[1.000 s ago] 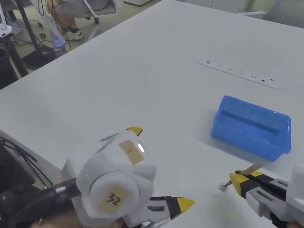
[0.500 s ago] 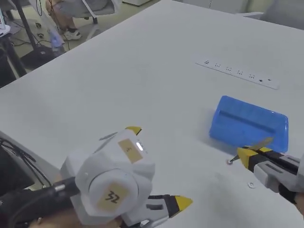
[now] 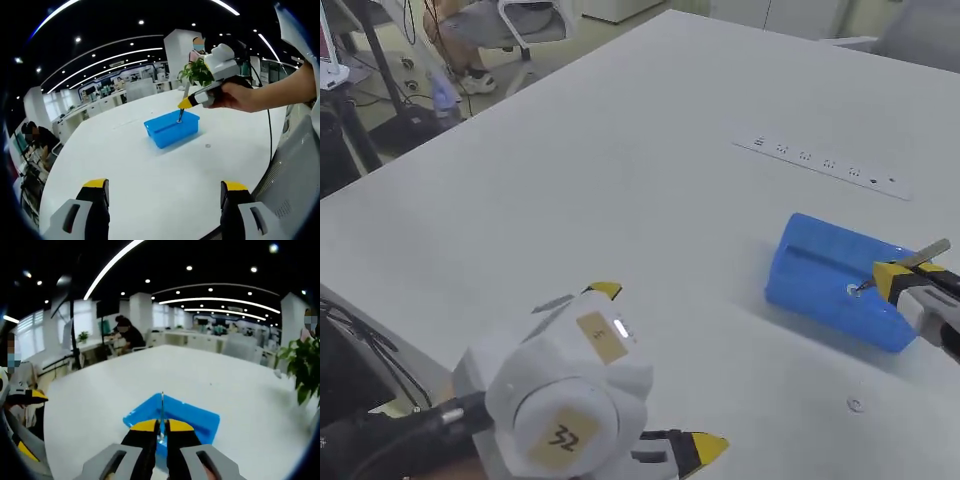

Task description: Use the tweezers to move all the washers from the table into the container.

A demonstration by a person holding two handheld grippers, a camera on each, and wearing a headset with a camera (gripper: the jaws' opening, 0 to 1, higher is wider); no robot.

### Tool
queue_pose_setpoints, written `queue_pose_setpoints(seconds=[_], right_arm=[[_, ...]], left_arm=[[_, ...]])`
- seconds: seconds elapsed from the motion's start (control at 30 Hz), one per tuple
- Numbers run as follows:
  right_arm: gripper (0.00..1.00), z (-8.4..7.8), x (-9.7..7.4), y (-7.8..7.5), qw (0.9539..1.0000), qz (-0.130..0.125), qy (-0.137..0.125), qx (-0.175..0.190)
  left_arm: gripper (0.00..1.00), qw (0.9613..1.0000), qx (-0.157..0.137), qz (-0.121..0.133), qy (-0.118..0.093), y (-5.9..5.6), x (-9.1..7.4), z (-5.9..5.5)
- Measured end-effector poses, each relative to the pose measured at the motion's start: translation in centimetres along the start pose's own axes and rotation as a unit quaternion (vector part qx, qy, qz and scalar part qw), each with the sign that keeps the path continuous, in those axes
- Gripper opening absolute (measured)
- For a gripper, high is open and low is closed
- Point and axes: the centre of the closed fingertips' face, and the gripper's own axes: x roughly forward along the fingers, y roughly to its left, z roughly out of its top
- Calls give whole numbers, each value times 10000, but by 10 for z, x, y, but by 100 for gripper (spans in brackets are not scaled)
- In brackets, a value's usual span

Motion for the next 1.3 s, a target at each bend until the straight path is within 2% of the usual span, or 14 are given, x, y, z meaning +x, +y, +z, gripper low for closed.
queue_pose_setpoints(seconds=[0.33,0.53,0.93,1.13,1.23,1.3], right_arm=[[3,-29,21,-15,9990,-186,407,-23],[3,-38,28,-17,9984,-177,542,8],[3,-42,29,-14,9979,-192,619,87],[3,-21,10,-17,9992,-194,330,118],[3,-12,-6,-12,9997,-125,179,117],[3,-8,-23,-4,9999,-52,91,108]], left_arm=[[94,10000,0,-7,26,0,0,-1],[94,10000,2,-13,36,-1,0,-2],[94,10000,15,-10,78,-1,-1,-3],[94,10000,35,0,87,-1,-1,-3],[94,10000,24,10,72,0,-1,-3],[94,10000,25,23,60,0,-1,-2]])
